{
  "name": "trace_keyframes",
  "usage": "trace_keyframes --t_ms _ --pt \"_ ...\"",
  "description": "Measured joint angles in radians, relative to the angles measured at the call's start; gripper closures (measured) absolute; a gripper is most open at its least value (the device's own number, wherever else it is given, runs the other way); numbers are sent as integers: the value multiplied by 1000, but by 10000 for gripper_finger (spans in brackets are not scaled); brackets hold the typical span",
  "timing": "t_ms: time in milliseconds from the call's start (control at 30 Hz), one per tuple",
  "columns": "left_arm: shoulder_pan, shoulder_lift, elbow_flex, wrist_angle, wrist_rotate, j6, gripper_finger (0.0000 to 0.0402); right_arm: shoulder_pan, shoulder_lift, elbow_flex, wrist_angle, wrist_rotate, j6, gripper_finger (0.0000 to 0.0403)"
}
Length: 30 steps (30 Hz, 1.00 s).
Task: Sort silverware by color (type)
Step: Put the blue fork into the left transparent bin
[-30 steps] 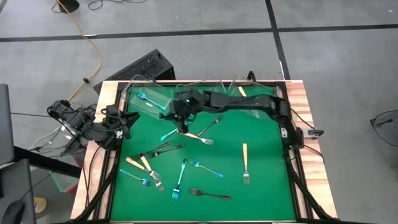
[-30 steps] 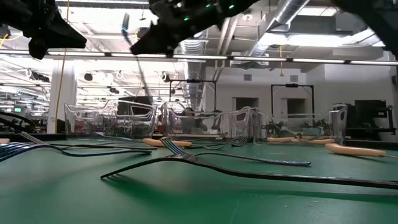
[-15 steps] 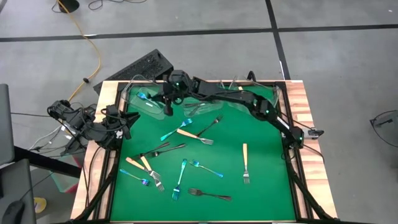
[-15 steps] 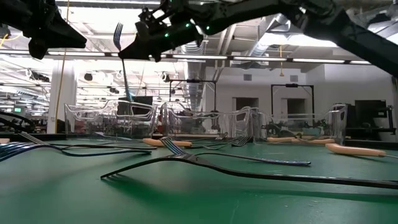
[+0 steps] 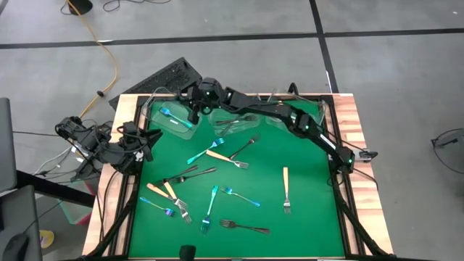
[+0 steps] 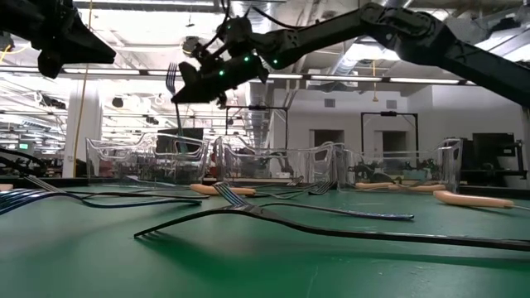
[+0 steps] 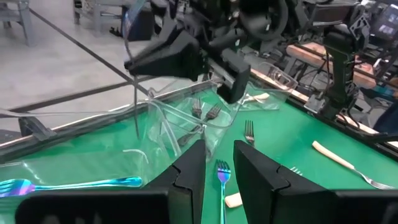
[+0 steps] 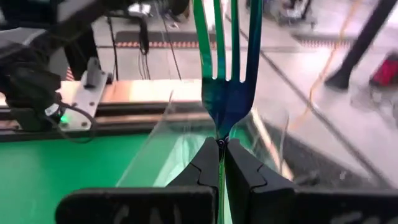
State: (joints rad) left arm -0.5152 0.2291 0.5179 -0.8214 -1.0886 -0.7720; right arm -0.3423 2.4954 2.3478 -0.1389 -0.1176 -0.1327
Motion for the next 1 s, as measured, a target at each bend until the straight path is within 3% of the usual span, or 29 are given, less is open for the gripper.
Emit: trace_keyframes --t_ms 333,1000 --pt "1 0 0 2 -21 -9 333 -8 60 0 -9 91 89 374" --pt "1 0 0 0 -49 -9 333 -33 80 -1 -80 93 118 374"
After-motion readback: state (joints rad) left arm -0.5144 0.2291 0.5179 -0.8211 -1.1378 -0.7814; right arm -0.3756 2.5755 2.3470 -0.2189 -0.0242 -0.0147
